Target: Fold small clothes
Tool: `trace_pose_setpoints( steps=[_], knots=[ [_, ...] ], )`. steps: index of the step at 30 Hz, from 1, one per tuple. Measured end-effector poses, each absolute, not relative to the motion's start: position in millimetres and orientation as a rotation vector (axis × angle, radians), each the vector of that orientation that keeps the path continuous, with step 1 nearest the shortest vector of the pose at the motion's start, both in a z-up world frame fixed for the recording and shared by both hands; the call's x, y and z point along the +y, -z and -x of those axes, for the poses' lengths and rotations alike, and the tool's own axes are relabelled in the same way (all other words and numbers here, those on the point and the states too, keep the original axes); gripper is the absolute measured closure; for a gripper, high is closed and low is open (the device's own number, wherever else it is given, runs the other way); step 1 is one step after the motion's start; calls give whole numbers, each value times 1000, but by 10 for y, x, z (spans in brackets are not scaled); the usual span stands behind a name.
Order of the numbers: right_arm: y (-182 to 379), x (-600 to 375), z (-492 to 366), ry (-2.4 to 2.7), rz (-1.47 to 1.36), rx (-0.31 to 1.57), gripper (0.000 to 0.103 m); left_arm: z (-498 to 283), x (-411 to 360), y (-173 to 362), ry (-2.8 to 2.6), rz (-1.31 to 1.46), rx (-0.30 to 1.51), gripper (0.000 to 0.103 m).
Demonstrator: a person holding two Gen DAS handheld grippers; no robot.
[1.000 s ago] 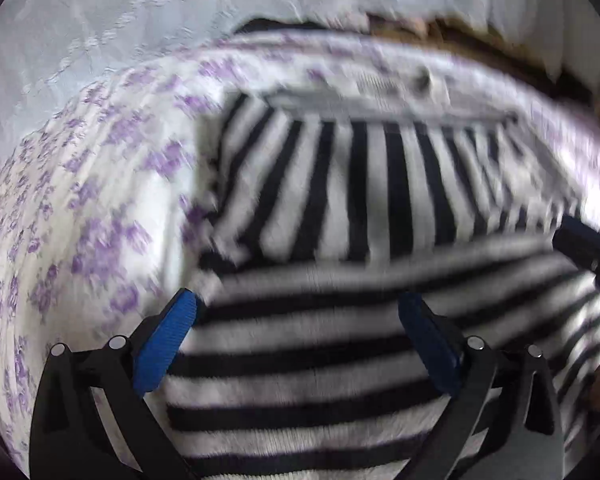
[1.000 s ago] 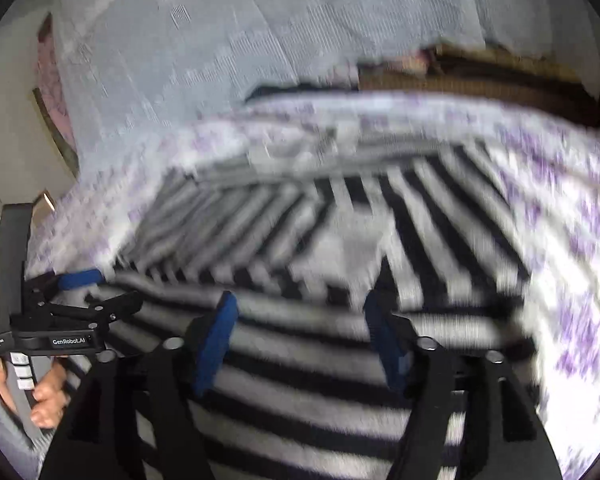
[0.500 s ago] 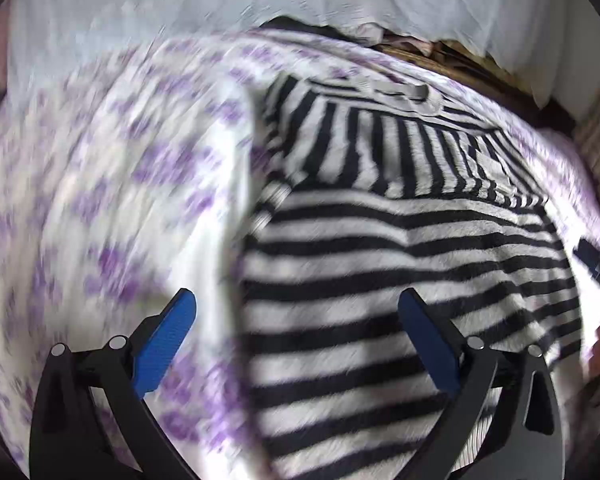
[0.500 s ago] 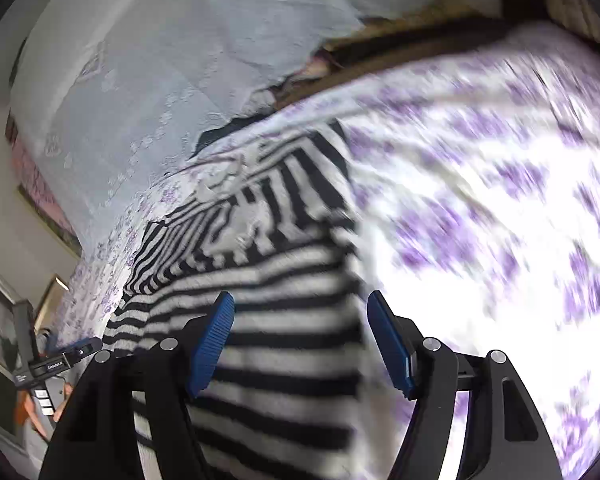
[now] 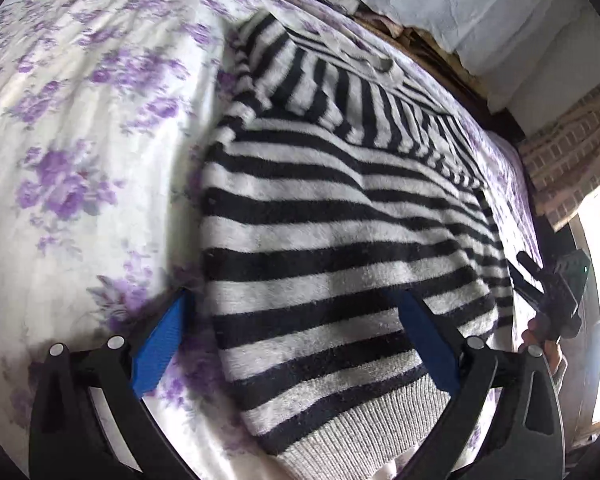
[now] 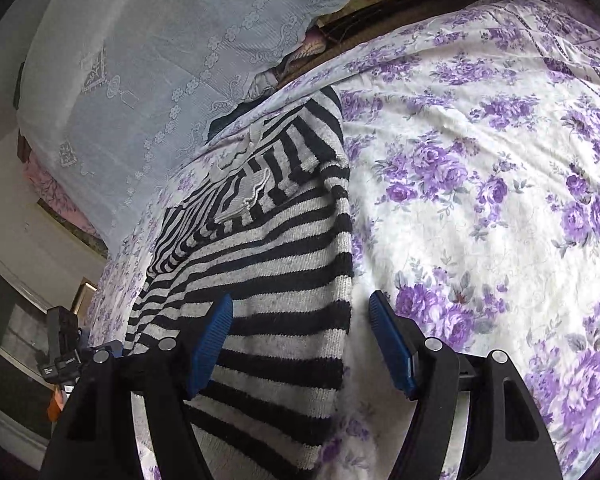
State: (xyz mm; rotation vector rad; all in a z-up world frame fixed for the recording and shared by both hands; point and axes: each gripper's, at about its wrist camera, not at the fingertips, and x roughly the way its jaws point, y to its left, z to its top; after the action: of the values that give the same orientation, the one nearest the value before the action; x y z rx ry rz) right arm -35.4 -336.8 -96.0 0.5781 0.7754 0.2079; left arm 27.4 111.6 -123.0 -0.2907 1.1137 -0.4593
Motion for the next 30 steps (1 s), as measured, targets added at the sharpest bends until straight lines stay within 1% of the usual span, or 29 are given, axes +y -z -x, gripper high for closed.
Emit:
trace_pose_setpoints(
  steps=[4, 7, 9, 11, 13, 14, 18, 20, 23, 24, 26, 27, 28, 29, 30],
  knots=[
    [980, -3336, 364, -218, -566, 783, 32, -161, 950, 1249, 491, 224, 1122, 5],
    [1016, -3321, 485, -255, -577, 797, 35, -9, 935, 1245, 520, 224, 1119, 5],
    [1041, -3310, 610, -299, -588, 807, 37, 82, 964, 1236, 526, 221, 1110, 10],
    [1058, -3288, 674, -327, -594, 816, 39, 110, 990, 1231, 508, 216, 1106, 22],
    [1059, -3240, 676, -335, -586, 829, 41, 66, 1022, 1251, 501, 237, 1115, 27],
    [1066, -3217, 667, -342, -583, 838, 45, 56, 1043, 1258, 502, 250, 1117, 28],
    [1088, -3064, 621, -407, -590, 864, 46, 45, 1009, 1249, 519, 259, 1109, 26],
    [1121, -2950, 534, -407, -563, 888, 46, -19, 894, 1276, 520, 259, 1122, 10],
    [1109, -2873, 573, -400, -501, 881, 46, 17, 719, 1271, 477, 166, 1108, 10],
    [1109, -2883, 598, -400, -506, 879, 47, 53, 709, 1268, 471, 142, 1103, 12],
    [1116, -2945, 694, -412, -547, 872, 49, 135, 763, 1235, 468, 143, 1093, 30],
    [1119, -2972, 726, -420, -560, 869, 49, 161, 826, 1223, 486, 176, 1094, 34],
    [1118, -2981, 772, -428, -567, 865, 49, 172, 876, 1229, 496, 198, 1098, 41],
    [1117, -2977, 792, -432, -565, 864, 49, 170, 925, 1240, 504, 222, 1105, 44],
    [1116, -2953, 788, -433, -552, 869, 47, 144, 956, 1254, 510, 242, 1113, 44]
  ],
)
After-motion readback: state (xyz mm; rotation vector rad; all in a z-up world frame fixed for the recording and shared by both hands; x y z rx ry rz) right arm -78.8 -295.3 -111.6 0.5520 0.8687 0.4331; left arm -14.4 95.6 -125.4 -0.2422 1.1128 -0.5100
